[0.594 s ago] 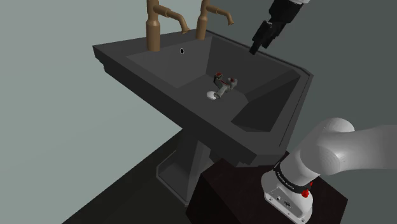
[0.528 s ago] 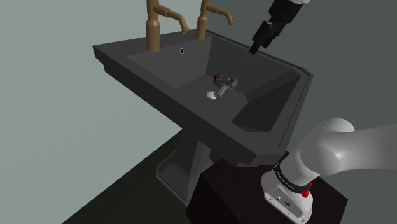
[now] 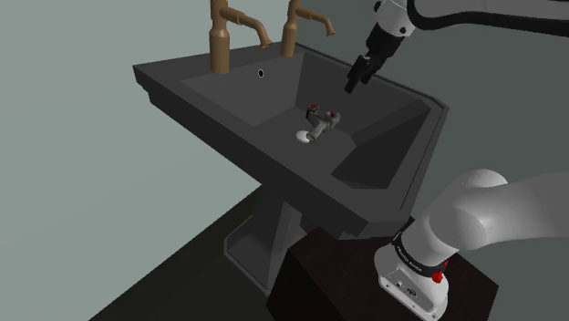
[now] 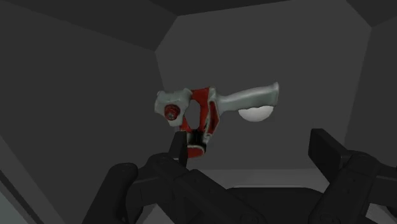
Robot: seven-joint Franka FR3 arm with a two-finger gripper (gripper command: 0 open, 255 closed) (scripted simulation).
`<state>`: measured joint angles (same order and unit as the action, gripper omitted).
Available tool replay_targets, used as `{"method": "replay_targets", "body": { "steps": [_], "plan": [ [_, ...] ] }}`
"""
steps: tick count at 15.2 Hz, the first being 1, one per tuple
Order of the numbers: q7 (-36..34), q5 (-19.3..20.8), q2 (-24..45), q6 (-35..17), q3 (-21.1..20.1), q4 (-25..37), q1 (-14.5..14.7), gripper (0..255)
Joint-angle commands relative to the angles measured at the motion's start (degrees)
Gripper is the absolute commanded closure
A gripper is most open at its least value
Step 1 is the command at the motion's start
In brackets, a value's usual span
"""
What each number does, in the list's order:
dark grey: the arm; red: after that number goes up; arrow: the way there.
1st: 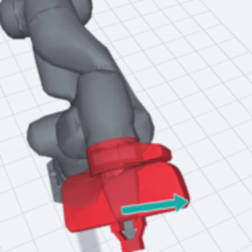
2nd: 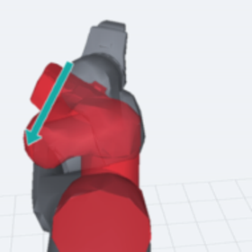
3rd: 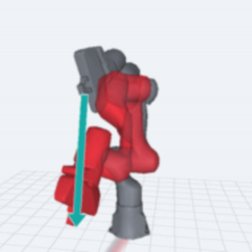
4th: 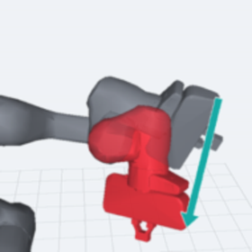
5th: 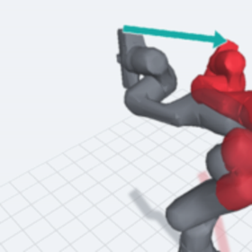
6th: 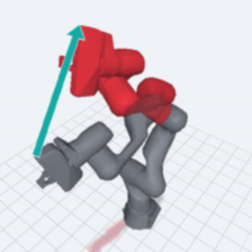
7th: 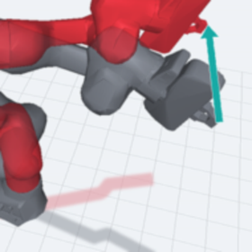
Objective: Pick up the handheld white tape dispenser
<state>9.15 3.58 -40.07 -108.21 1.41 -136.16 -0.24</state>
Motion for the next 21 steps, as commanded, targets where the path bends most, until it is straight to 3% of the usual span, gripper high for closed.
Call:
{"method": "replay_targets", "body": {
  "steps": [1, 13, 21],
  "plan": [
    [1.5, 0.6, 2.6, -3.5, 1.4, -0.8, -0.4, 0],
    [11.1, 0.8, 22.6, -23.5, 9.4, -0.9, -1.5, 0],
    [11.8, 0.4, 26.3, -30.1, 10.1, -3.9, -1.5, 0]
  ]
}}
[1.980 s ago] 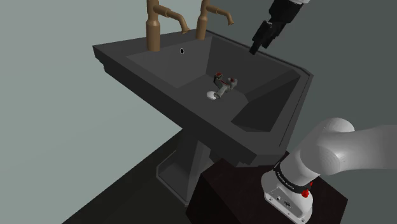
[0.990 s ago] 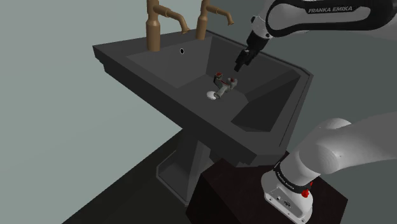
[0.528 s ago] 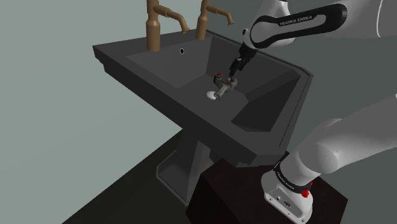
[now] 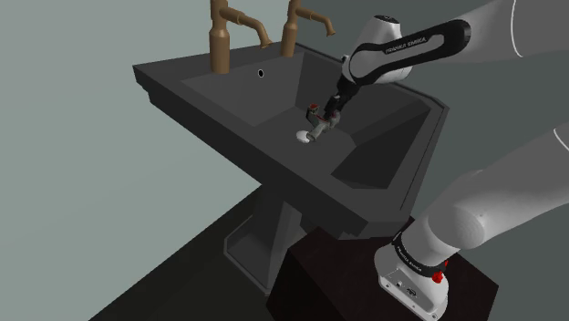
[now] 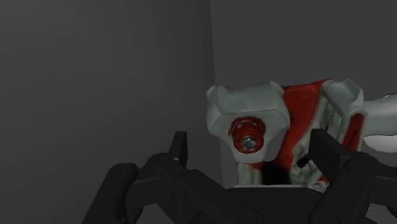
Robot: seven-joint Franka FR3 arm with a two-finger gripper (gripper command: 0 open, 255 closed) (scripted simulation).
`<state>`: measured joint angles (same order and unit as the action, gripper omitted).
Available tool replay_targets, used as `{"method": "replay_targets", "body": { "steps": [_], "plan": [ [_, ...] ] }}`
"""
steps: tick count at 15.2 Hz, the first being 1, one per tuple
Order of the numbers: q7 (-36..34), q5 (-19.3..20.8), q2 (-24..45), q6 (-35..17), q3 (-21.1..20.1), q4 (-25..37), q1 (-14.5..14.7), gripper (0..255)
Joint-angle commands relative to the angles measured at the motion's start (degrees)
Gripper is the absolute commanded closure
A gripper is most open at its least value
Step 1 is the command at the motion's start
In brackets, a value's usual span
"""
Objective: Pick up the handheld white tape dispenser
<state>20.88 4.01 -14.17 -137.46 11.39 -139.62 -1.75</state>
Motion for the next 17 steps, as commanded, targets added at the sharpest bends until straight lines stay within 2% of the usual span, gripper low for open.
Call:
{"method": "replay_targets", "body": {
  "steps": [1, 2, 3, 12, 17],
  "plan": [
    [0.1, -0.1, 0.7, -1.4, 0.1, -0.7, 0.0, 0],
    [0.1, -0.1, 0.7, -1.4, 0.1, -0.7, 0.0, 0],
    [0.1, -0.1, 0.6, -1.4, 0.1, -0.8, 0.0, 255],
    [0.1, -0.1, 0.7, -1.4, 0.1, -0.7, 0.0, 255],
    [-0.1, 0.1, -1.3, 2.8, -0.1, 1.6, 0.0, 255]
  ]
}}
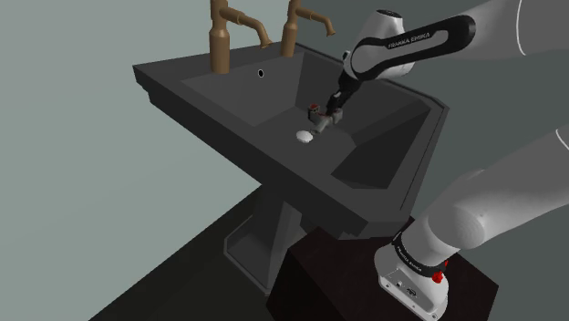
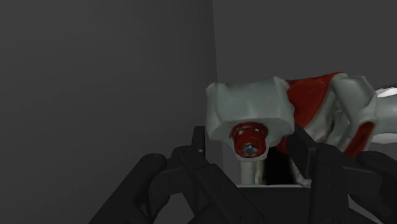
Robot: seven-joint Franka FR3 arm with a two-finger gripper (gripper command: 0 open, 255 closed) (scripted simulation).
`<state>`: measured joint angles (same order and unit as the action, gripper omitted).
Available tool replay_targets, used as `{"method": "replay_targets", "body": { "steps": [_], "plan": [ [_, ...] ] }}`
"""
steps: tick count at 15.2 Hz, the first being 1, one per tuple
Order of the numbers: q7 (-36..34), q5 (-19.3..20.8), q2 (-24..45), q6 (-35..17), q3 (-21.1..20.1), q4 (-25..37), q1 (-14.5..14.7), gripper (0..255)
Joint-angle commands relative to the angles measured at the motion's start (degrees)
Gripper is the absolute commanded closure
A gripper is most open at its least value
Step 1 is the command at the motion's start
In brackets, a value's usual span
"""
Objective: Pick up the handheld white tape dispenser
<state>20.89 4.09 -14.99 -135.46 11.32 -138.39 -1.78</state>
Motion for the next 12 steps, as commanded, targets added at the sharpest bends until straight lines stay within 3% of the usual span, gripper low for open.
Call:
{"method": "replay_targets", "body": {
  "steps": [1, 12],
  "plan": [
    [-0.1, 0.1, -0.8, 1.6, -0.1, 0.8, 0.0, 255],
    [-0.3, 0.2, -3.4, 9.1, -0.6, 5.7, 0.0, 255]
  ]
}}
